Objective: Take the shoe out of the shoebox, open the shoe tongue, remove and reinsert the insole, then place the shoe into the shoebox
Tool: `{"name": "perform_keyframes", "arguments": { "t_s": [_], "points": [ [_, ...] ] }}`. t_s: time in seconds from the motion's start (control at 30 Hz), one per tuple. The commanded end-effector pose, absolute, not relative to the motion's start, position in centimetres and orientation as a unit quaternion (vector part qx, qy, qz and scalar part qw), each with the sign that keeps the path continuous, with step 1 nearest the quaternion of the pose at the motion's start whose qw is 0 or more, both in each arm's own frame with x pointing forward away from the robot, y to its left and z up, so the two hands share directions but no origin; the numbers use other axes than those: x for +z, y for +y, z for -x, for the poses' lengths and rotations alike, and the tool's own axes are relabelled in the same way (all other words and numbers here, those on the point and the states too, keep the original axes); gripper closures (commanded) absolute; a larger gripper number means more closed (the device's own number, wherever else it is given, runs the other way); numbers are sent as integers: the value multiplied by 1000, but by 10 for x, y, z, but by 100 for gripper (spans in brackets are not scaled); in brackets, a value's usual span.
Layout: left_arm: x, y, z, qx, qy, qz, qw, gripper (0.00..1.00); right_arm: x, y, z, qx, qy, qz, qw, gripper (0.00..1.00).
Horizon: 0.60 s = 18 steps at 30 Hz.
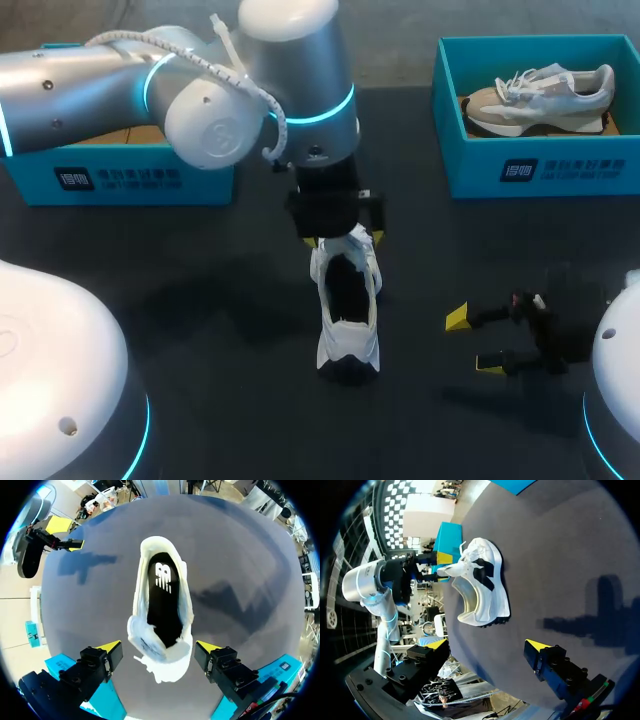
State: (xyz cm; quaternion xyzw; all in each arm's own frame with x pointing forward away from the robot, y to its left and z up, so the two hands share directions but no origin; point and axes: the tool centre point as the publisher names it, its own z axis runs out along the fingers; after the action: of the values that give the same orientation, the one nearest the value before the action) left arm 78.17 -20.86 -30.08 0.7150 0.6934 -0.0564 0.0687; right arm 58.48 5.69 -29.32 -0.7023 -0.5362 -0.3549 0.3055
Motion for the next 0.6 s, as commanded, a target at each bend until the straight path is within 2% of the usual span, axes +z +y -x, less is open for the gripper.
{"name": "perform_keyframes", "arguments": {
  "t_s": [0.03,0.17,0.23,0.27,0.3,0.33,0.6],
  "points": [
    [-289,-200,-787,-52,697,-711,79,4,-292,57,-583,-355,-536,703,304,0],
    [-283,-204,-800,-50,702,-704,91,9,-292,57,-583,-355,-536,703,304,0],
    [-282,-209,-807,-43,702,-705,93,17,-292,57,-583,-355,-536,703,304,0],
    [-282,-211,-809,-43,702,-705,93,34,-292,57,-583,-355,-536,703,304,0],
    [-283,-214,-811,-42,702,-705,93,47,-292,57,-583,-355,-536,703,304,0],
    [-284,-215,-813,-42,701,-705,92,52,-292,57,-583,-355,-536,703,304,0],
    [-288,-222,-811,-48,696,-711,83,57,-292,57,-583,-355,-536,703,304,0]
  ]
}}
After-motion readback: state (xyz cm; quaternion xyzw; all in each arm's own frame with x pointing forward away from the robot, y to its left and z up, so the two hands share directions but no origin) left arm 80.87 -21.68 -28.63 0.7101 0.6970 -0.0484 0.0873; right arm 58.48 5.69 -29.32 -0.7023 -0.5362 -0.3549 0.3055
